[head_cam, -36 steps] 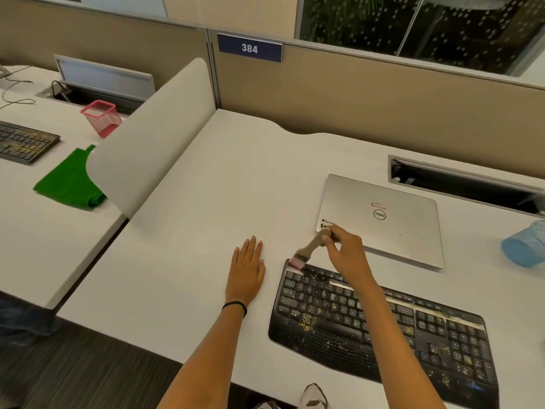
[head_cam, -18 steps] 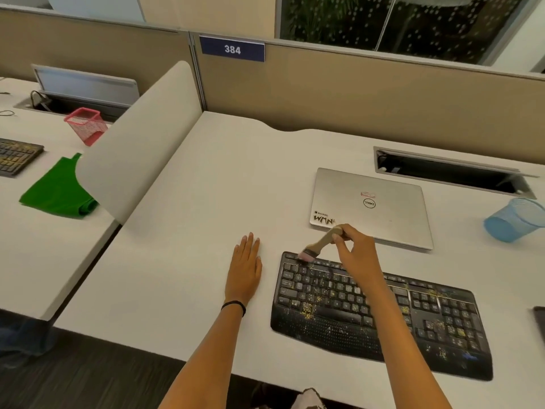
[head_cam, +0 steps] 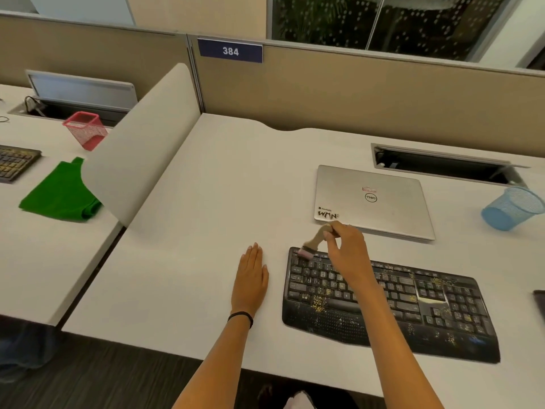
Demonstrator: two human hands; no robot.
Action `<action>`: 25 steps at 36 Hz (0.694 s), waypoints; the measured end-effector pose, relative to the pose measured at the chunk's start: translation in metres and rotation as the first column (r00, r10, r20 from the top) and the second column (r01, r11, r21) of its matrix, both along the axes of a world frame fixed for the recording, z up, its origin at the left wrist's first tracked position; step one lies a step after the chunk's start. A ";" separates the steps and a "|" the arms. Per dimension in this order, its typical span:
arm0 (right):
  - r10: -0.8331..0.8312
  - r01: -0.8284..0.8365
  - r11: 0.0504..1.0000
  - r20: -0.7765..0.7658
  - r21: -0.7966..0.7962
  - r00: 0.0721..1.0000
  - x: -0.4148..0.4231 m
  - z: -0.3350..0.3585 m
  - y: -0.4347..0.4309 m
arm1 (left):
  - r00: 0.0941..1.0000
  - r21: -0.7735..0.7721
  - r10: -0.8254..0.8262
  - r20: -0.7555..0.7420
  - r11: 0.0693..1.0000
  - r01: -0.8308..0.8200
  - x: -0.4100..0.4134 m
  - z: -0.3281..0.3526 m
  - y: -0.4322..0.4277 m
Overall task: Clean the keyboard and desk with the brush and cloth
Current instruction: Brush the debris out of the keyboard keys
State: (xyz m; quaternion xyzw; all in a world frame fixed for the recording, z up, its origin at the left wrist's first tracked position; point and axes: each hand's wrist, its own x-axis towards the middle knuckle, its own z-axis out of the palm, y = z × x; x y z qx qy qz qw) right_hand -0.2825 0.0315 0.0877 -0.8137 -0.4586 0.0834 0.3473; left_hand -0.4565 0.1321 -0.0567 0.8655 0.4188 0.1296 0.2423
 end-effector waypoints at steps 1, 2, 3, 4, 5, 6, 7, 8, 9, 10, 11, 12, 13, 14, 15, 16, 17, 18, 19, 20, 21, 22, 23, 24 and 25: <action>0.007 -0.007 1.000 0.018 -0.009 1.000 -0.003 0.001 -0.001 | 1.000 0.007 0.000 -0.001 1.000 0.000 0.001 -0.001 0.001; 0.013 -0.013 1.000 0.025 -0.009 1.000 -0.006 0.001 -0.002 | 1.000 0.009 0.000 0.002 1.000 0.000 0.001 -0.002 0.001; 0.019 -0.019 1.000 0.025 0.000 1.000 -0.010 0.002 -0.002 | 1.000 0.011 0.002 0.007 1.000 -0.002 0.001 -0.002 0.002; 0.024 -0.025 1.000 0.016 0.010 1.000 -0.013 0.001 0.000 | 1.000 0.015 0.004 0.012 1.000 -0.004 0.001 -0.002 0.002; 0.034 -0.034 0.999 0.004 0.017 0.999 -0.016 0.001 0.002 | 1.000 0.017 0.004 0.013 1.000 -0.005 0.002 -0.002 0.002; 0.044 -0.043 0.999 -0.009 0.025 0.999 -0.019 0.000 0.004 | 1.000 0.019 0.004 0.012 1.000 -0.004 0.002 -0.002 0.001; 0.049 -0.048 0.998 -0.020 0.034 0.999 -0.021 -0.001 0.007 | 1.000 0.020 0.004 0.010 1.000 -0.005 0.002 -0.002 0.001; 0.043 -0.041 0.998 -0.034 0.049 0.998 -0.022 -0.002 0.009 | 1.000 0.021 0.005 0.010 1.000 -0.006 0.002 -0.002 0.001; 0.023 -0.019 0.998 -0.054 0.067 0.998 -0.022 -0.002 0.010 | 1.000 0.021 0.008 0.010 1.000 -0.008 0.002 -0.002 0.002; -0.002 0.009 0.996 -0.071 0.089 0.997 -0.022 -0.002 0.011 | 1.000 0.023 0.010 0.008 1.000 -0.010 0.002 -0.002 0.002; -0.023 0.031 0.994 -0.076 0.106 0.997 -0.020 -0.002 0.011 | 1.000 0.027 0.010 0.006 1.000 -0.010 0.002 -0.003 0.002; -0.035 0.043 0.992 -0.067 0.116 0.997 -0.019 -0.002 0.010 | 1.000 0.029 0.010 0.004 1.000 -0.010 0.001 -0.003 0.002; -0.044 0.049 0.992 -0.044 0.114 0.998 -0.019 -0.003 0.009 | 1.000 0.030 0.009 0.004 1.000 -0.009 0.002 -0.003 0.002; -0.049 0.050 0.994 -0.018 0.099 0.999 -0.018 -0.003 0.008 | 1.000 0.029 0.007 0.003 1.000 -0.008 0.002 -0.003 0.002; -0.044 0.043 0.996 0.011 0.079 0.999 -0.019 -0.005 0.007 | 1.000 0.028 0.007 0.002 1.000 -0.007 0.001 -0.003 0.002; -0.032 0.030 0.998 0.035 0.058 0.999 -0.020 -0.007 0.006 | 1.000 0.028 0.006 0.003 1.000 -0.006 0.001 -0.003 0.002; -0.019 0.017 0.999 0.043 0.041 0.999 -0.021 -0.010 0.006 | 1.000 0.028 0.007 0.005 1.000 -0.007 0.002 -0.003 0.002; -0.007 0.006 0.999 0.033 0.032 0.999 -0.023 -0.011 0.007 | 1.000 0.027 0.010 0.007 1.000 -0.010 0.002 -0.003 0.002; 0.001 -0.002 0.999 0.019 0.036 1.000 -0.024 -0.013 0.008 | 1.000 0.025 0.011 0.009 1.000 -0.011 0.002 -0.003 0.002; 0.012 -0.013 0.999 0.009 0.050 1.000 -0.027 -0.013 0.009 | 1.000 0.026 0.012 0.010 1.000 -0.012 0.001 -0.003 0.002; 0.017 -0.017 0.998 -0.003 0.067 1.000 -0.029 -0.011 0.010 | 1.000 0.026 0.012 0.011 1.000 -0.013 0.001 -0.003 0.002; 0.010 -0.009 0.996 -0.010 0.085 1.000 -0.031 -0.009 0.011 | 1.000 0.026 0.012 0.011 1.000 -0.013 0.001 -0.003 0.002; -0.006 0.007 0.996 -0.008 0.094 1.000 -0.032 -0.007 0.011 | 1.000 0.026 0.013 0.012 1.000 -0.013 0.001 -0.003 0.002; -0.014 0.014 0.996 0.004 0.090 1.000 -0.032 -0.005 0.011 | 1.000 0.027 0.014 0.014 1.000 -0.015 0.001 -0.003 0.002; -0.012 0.009 0.997 0.033 0.073 0.999 -0.030 -0.006 0.010 | 1.000 0.030 0.015 0.014 0.999 -0.016 0.001 -0.003 0.002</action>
